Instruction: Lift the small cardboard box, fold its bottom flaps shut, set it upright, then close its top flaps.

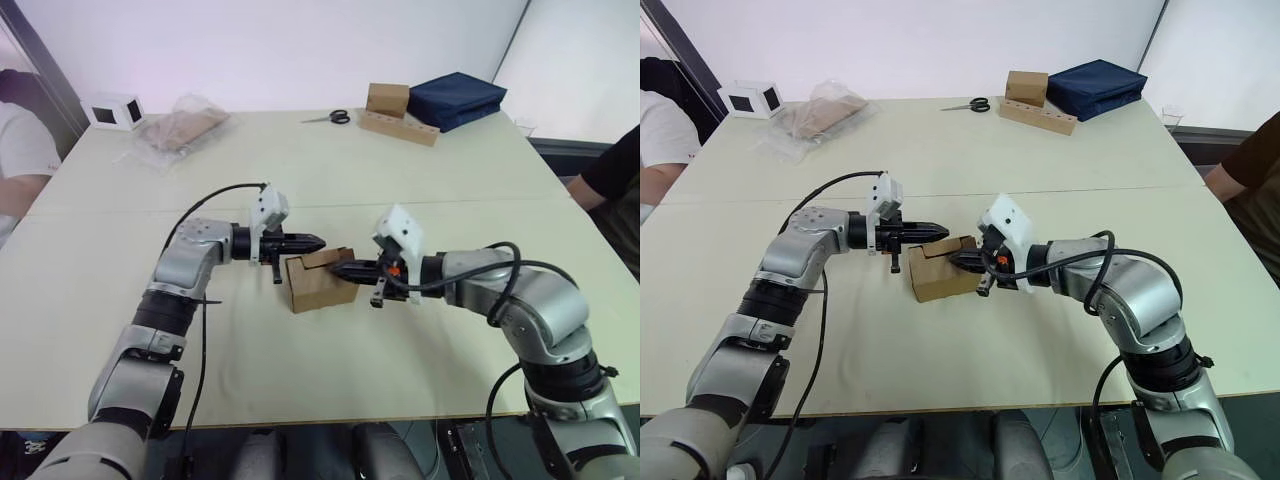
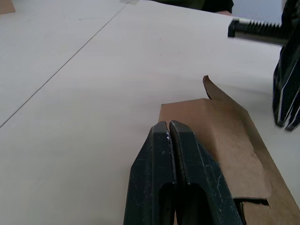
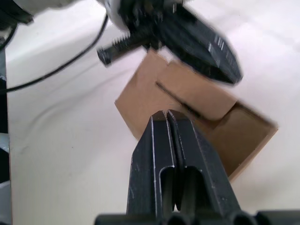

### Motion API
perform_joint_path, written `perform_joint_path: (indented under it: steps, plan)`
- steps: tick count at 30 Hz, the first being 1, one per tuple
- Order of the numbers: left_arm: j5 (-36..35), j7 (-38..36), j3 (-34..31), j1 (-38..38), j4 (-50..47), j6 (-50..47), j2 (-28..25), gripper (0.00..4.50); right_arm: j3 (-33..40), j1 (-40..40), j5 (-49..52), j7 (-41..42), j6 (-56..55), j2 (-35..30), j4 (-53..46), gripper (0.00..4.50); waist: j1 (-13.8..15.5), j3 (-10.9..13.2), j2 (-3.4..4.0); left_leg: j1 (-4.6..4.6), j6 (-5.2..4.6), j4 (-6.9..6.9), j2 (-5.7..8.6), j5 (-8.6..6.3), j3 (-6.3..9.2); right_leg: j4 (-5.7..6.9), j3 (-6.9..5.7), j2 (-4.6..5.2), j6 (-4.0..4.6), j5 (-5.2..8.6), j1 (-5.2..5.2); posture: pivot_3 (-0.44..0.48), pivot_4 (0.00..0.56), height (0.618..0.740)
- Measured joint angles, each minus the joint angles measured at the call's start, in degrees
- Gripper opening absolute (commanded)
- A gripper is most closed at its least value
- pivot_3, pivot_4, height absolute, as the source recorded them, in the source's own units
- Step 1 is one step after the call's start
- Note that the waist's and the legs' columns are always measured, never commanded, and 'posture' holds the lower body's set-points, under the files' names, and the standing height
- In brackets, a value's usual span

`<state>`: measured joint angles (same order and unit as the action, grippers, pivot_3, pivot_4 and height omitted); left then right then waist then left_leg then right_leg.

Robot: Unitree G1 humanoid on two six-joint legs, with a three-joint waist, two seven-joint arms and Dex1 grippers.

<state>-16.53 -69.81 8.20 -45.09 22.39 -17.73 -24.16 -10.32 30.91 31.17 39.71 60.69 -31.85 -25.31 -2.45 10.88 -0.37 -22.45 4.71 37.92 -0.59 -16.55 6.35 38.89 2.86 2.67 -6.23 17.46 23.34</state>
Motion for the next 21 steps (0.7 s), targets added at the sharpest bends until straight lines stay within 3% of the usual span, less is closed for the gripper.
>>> perform_joint_path:
  steps: [21]
  plan:
    - [0.4, 0.7, 0.2, 4.8, -5.2, -0.3, -0.5, 0.04, -2.4, -0.9, -2.7, -0.9, -4.0, 1.4, 2.6, 0.00, 0.1, 0.0, 0.00, 0.02, 0.00, 0.02, 0.00, 0.00, 0.01, 0.00, 0.00, 0.01, 0.00, 0.00, -0.05, 0.000, 0.150, 0.740]
